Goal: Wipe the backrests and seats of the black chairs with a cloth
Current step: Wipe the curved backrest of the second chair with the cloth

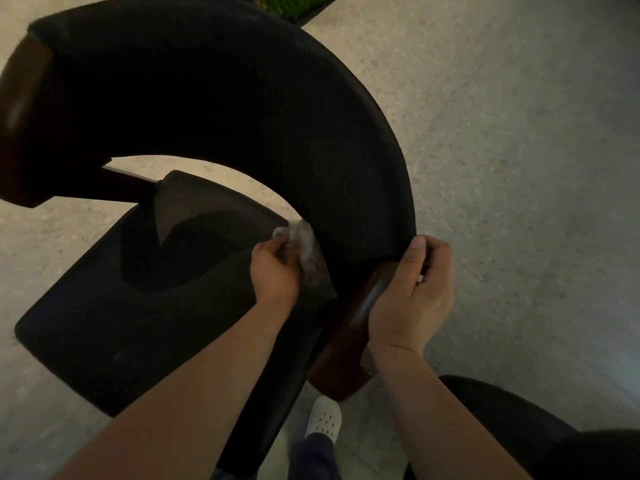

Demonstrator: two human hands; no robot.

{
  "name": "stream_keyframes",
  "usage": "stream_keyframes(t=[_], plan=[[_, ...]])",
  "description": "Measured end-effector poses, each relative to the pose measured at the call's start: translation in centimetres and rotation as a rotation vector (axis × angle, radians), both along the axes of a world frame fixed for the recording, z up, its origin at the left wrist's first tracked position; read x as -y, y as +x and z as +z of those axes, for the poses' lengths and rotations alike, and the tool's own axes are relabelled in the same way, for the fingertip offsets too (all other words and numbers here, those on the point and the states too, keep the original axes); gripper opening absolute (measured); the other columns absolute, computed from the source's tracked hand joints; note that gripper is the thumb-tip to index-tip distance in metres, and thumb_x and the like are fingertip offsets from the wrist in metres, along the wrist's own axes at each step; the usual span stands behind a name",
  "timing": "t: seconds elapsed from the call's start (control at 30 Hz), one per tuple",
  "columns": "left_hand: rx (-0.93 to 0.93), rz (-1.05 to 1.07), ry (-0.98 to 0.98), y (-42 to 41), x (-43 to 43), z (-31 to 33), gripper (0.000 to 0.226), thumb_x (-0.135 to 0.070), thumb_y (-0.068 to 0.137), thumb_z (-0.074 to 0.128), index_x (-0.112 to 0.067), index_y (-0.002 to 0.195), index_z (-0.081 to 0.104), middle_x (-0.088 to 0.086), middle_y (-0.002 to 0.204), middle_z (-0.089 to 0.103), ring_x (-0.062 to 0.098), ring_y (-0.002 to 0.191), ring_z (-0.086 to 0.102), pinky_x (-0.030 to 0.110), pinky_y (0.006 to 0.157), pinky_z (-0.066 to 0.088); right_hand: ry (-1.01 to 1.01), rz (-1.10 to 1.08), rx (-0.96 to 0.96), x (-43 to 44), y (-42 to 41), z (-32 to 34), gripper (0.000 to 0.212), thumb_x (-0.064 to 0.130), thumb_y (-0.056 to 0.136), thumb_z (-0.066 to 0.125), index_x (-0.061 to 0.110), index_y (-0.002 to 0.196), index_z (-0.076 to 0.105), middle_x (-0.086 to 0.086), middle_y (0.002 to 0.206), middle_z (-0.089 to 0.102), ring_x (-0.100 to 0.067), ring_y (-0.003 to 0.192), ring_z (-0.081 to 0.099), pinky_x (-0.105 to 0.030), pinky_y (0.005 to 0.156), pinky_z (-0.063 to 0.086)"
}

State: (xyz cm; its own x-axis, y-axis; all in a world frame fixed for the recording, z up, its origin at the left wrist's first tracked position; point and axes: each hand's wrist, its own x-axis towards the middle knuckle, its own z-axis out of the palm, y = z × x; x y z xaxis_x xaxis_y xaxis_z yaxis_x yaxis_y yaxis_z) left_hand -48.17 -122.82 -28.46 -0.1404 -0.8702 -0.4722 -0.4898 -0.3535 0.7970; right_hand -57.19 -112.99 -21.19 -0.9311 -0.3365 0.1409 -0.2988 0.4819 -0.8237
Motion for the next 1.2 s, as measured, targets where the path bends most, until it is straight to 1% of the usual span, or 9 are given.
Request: stream_keyframes(t=[0.1,0.23,0.33,0.47,0.67,0.8,1.0,1.1,1.2], plan=[[0.021,-0.043,-0.033,1.7,0.4,0.7,0.035,-0.019,0.098,0.054,-0.02,0.133,0.054,-0.002,0.127,0.049,-0.004,0.087,0.05,0.01,0.069,0.037,0.004,-0.001,0.01,0.1,0.0,0.1,0.038,0.046,0.097,0.029,0.02,0.098,0.056,0.003,0.084,0.055,-0.008,0.075,0.05,-0.012,0.067,0.037],[0.033,-0.131,-0.261,1.8,1.0,3.8,0.028,-0.016,0.096,0.057,-0.016,0.124,0.059,-0.003,0.114,0.049,0.0,0.093,0.052,0.002,0.075,0.039,0.041,0.029,0.028,0.0,-0.1,0.8,0.037,0.049,0.095,0.027,0.024,0.098,0.054,0.005,0.084,0.054,-0.008,0.074,0.052,-0.024,0.065,0.042],[0.003,-0.147,-0.398,0.9,1.9,6.4,0.029,-0.016,0.095,0.059,-0.017,0.123,0.058,-0.003,0.116,0.044,-0.015,0.094,0.046,-0.006,0.078,0.031,0.05,0.029,0.092,0.5,-1.0,2.3,0.035,0.049,0.095,0.029,0.026,0.095,0.055,0.007,0.08,0.054,-0.008,0.071,0.053,-0.029,0.064,0.046],[-0.061,-0.122,-0.488,-0.7,2.8,9.0,0.03,-0.023,0.097,0.057,-0.018,0.127,0.056,-0.005,0.119,0.037,-0.027,0.096,0.036,-0.006,0.08,0.03,0.106,0.033,0.149,3.4,-2.6,3.6,0.027,0.044,0.1,0.036,0.024,0.1,0.055,0.011,0.082,0.055,-0.002,0.072,0.053,-0.019,0.061,0.038],[-0.169,-0.115,-0.565,-3.6,3.3,11.9,0.027,-0.028,0.1,0.052,-0.02,0.124,0.06,-0.006,0.118,0.038,0.0,0.101,0.046,0.0,0.085,0.034,0.164,0.042,0.071,3.9,-2.4,3.0,0.027,0.044,0.101,0.034,0.023,0.101,0.051,0.013,0.079,0.052,-0.001,0.068,0.051,-0.018,0.058,0.035],[-0.266,-0.167,-0.586,-5.5,3.0,12.5,0.031,-0.022,0.095,0.06,-0.017,0.126,0.058,-0.002,0.122,0.048,0.0,0.102,0.052,0.002,0.083,0.039,0.171,0.047,0.009,4.0,-2.4,2.8,0.03,0.047,0.098,0.031,0.025,0.094,0.05,0.007,0.078,0.054,-0.007,0.066,0.052,-0.025,0.058,0.041],[-0.415,-0.074,-0.603,-6.2,2.9,13.0,0.025,-0.021,0.085,0.074,-0.021,0.105,0.06,-0.008,0.103,0.061,0.005,0.098,0.06,0.016,0.08,0.05,0.184,0.045,-0.002,4.0,-2.5,2.6,0.039,0.052,0.095,0.026,0.023,0.091,0.051,0.004,0.078,0.056,-0.012,0.067,0.053,-0.03,0.057,0.042],[-0.398,-0.113,-0.708,-6.9,3.1,12.9,0.02,-0.021,0.086,0.073,-0.019,0.104,0.066,-0.002,0.105,0.061,0.008,0.099,0.058,0.019,0.084,0.049,0.19,0.048,0.002,4.0,-2.4,2.8,0.035,0.049,0.095,0.027,0.023,0.089,0.05,0.005,0.075,0.055,-0.008,0.063,0.051,-0.026,0.055,0.037],[-0.238,-0.239,-0.755,-7.9,4.1,12.4,0.024,-0.03,0.085,0.073,-0.018,0.106,0.07,-0.003,0.108,0.059,0.013,0.101,0.055,0.024,0.088,0.047,0.205,0.047,-0.014,4.0,-2.4,2.9,0.031,0.045,0.096,0.029,0.024,0.088,0.049,0.007,0.074,0.053,-0.004,0.062,0.048,-0.022,0.053,0.032]])
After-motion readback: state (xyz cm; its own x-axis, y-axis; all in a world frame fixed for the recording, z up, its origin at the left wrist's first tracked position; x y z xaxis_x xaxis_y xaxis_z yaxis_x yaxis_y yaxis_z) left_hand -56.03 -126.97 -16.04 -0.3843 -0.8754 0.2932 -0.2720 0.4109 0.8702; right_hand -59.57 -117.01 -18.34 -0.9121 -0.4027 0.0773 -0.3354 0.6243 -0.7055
